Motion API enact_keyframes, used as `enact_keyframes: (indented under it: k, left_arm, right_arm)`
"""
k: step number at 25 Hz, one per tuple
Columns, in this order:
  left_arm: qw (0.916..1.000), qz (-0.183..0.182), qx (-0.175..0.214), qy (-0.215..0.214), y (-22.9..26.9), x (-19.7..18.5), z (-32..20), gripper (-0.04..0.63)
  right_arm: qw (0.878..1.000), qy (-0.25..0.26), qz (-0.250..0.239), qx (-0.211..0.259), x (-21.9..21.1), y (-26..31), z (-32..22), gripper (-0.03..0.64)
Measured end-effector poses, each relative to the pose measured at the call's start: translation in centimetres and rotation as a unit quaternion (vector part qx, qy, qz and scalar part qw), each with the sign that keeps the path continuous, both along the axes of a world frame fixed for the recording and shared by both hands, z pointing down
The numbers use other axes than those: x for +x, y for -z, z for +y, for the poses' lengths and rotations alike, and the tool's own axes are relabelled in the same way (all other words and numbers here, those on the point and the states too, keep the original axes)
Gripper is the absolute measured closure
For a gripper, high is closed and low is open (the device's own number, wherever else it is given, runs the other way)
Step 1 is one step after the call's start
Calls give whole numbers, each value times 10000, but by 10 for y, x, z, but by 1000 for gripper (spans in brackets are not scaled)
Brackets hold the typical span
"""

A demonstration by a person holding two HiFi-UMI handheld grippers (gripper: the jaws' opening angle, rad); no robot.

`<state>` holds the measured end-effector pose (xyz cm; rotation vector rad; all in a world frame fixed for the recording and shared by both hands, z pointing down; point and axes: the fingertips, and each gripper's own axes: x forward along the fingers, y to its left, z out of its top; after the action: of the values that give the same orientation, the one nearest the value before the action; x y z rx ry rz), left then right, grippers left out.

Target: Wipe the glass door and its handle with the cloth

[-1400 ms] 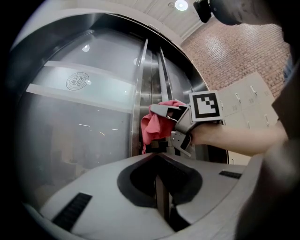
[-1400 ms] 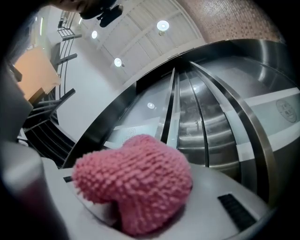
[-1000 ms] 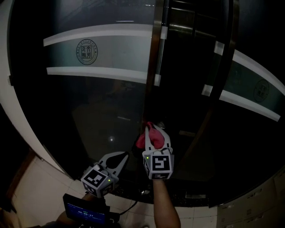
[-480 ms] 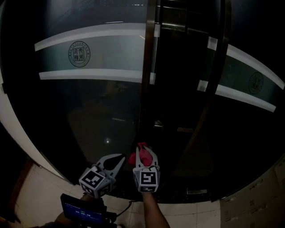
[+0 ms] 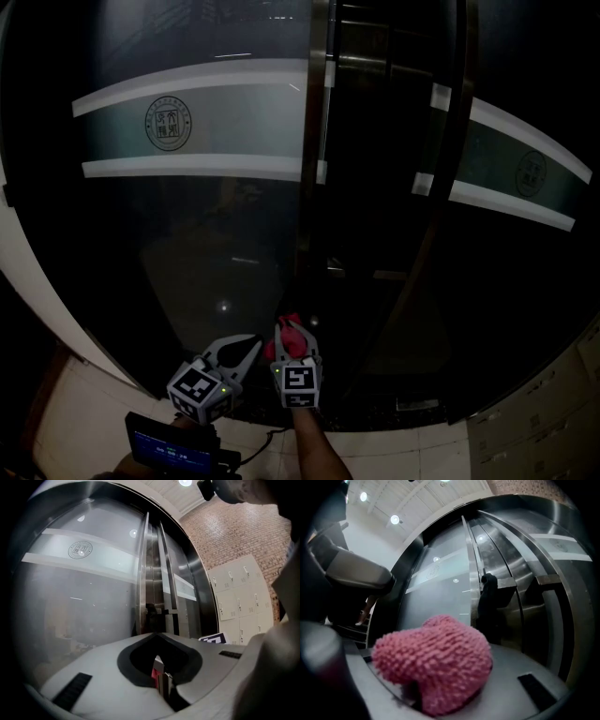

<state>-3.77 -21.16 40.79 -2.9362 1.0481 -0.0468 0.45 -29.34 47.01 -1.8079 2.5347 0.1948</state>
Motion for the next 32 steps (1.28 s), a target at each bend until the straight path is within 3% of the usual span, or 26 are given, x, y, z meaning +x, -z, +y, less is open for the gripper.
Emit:
enact_keyframes:
  k: [3, 7, 12, 16, 23, 32]
  left_arm:
    - [9999, -50, 67, -64, -8, -4, 0, 581]
    - [9999, 106, -2, -44, 0, 1, 8, 581]
    - [9997, 205, -71, -132, 1, 19, 26, 581]
    - [9995, 288, -37, -115, 3, 43, 48, 581]
    - [9995, 273, 129, -25, 10, 92, 94, 581]
    - [9994, 275, 133, -171, 16, 115, 122, 581]
  right_arm:
    - [10000, -5, -28, -92, 1, 0, 5, 566]
    - [9995, -176, -155, 188, 14, 26, 32, 566]
    - [9974, -326, -385, 522, 47, 77, 92, 566]
    - [9969, -396, -182, 654, 80, 87, 143, 566]
    - [9986, -58, -238, 470, 101, 96, 197, 566]
    - [9980, 184, -210, 561, 104, 104, 217, 566]
